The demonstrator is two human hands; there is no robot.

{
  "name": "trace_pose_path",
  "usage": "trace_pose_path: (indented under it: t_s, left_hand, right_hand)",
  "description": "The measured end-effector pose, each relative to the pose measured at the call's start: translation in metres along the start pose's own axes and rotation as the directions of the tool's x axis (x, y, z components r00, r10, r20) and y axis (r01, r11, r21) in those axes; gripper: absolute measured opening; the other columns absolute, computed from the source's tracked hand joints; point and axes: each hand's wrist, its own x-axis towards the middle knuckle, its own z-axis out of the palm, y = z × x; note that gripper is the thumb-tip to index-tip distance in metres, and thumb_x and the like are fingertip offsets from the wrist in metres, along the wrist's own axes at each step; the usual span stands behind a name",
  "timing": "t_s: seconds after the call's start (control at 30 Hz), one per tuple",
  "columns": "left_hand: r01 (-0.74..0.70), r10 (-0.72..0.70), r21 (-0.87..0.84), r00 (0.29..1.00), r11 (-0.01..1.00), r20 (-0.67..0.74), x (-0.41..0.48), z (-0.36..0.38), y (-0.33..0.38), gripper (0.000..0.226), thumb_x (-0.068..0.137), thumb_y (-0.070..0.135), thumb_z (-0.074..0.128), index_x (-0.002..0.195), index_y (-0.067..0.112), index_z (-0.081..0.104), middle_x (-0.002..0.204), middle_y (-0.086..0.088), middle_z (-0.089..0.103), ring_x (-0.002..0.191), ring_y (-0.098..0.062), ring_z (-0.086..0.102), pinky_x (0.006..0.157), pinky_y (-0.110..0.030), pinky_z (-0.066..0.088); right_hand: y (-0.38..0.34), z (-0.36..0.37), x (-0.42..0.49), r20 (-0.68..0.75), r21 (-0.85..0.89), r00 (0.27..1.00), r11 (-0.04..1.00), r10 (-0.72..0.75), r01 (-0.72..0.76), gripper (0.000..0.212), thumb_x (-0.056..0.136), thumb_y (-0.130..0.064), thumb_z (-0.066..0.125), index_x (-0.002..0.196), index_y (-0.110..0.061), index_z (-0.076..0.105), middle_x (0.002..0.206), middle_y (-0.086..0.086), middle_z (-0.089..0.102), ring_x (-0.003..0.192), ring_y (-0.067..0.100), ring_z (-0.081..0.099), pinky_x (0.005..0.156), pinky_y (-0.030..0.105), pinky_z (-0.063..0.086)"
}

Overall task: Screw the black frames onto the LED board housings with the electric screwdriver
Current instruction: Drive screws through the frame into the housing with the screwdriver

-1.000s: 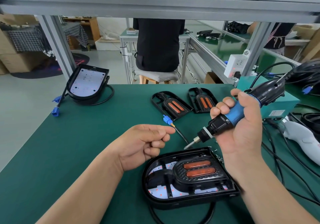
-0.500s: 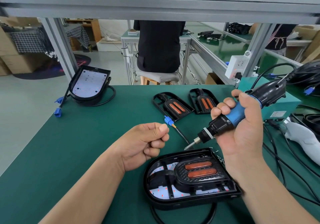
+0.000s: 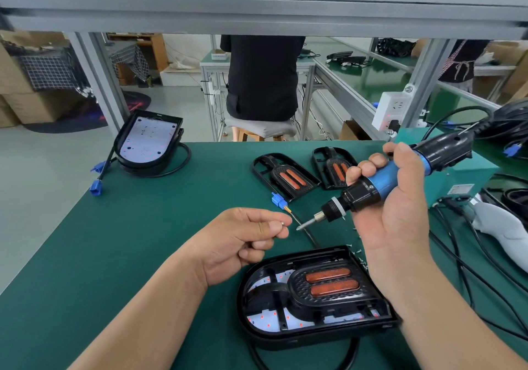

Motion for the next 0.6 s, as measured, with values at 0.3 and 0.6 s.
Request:
trace_pose_path:
  t_s: [0.3, 0.6]
  left_hand:
    - [-0.003, 0.001, 0.105, 1.0, 0.995, 0.016, 0.0007, 0.0045, 0.0001, 0.012, 0.082, 0.009, 0.078, 0.092, 0.014, 0.084, 0.09, -0.012, 0.074, 0.054, -0.006, 0.038, 0.041, -0.012, 0.029]
    - [-0.004, -0.001, 0.148, 0.999, 0.989, 0.034, -0.0017, 0.0073, -0.0004, 0.011, 0.084, 0.012, 0.079, 0.093, 0.007, 0.078, 0.088, -0.013, 0.071, 0.057, -0.007, 0.036, 0.042, -0.012, 0.028]
  right_hand:
    - [0.0003, 0.0071, -0.0015, 0.044, -0.011, 0.999, 1.0, -0.019, 0.02, 0.014, 0.1, -0.026, 0.068, 0.106, -0.017, 0.059, 0.083, -0.002, 0.055, 0.068, 0.013, 0.054, 0.075, 0.032, 0.054]
    - [0.0015, 0.0068, -0.0053, 0.09, -0.063, 0.996, 0.998, -0.007, 0.013, 0.017, 0.103, -0.027, 0.066, 0.111, -0.016, 0.055, 0.084, -0.002, 0.052, 0.072, 0.014, 0.052, 0.082, 0.034, 0.054]
